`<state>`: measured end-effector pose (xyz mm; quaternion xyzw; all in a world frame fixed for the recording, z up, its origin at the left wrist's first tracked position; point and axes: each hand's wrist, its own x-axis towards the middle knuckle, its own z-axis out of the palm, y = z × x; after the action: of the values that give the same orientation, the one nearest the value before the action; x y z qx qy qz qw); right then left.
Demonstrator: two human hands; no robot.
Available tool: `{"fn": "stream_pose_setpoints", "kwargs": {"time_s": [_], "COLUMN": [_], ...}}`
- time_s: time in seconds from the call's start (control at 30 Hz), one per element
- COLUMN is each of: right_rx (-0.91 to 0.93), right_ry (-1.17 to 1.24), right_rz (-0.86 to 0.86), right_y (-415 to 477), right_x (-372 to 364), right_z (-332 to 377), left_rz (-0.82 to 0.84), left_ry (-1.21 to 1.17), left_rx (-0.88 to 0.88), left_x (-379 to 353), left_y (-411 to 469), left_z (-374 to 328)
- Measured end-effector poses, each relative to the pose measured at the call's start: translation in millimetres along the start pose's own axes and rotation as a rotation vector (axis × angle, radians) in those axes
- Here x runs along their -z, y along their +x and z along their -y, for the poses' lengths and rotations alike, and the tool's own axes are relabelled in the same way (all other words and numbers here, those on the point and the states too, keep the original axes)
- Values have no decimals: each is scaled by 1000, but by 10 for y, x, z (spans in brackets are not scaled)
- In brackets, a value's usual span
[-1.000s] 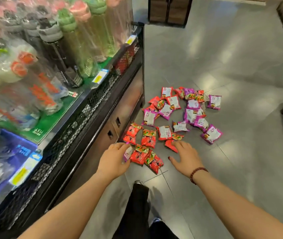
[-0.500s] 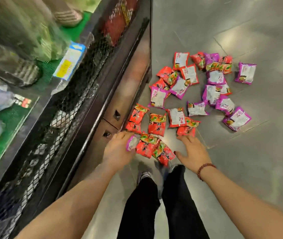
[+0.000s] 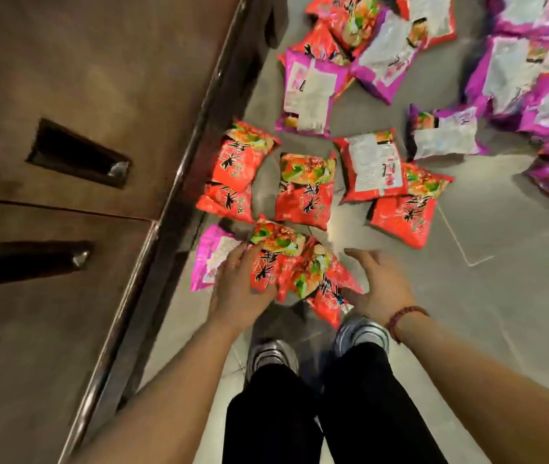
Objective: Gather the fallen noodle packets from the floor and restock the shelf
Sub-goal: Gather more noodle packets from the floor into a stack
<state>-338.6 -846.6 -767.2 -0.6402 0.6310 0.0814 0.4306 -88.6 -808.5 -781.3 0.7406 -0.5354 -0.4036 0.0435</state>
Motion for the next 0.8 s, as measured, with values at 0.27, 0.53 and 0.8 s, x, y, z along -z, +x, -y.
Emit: {"fn": "stream_pose_setpoints", "kwargs": {"time_s": [0.27,0.53,0.8], "right_rx": [-75,-38,-232], "right_ry": [46,65,197], "right_rz": [86,-2,-65], "right_y": [921,1042,881], "right_x": [-913,-1315,-1178], "right_z": [-422,-636,-564], "left_rz": [-3,4,-47], "left_ry": [-4,-72,-212], "left_rx": [25,114,136], "left_x": [-780,-1049,-977], "left_y": [903,1164,970], "left_z": [525,733,587]}}
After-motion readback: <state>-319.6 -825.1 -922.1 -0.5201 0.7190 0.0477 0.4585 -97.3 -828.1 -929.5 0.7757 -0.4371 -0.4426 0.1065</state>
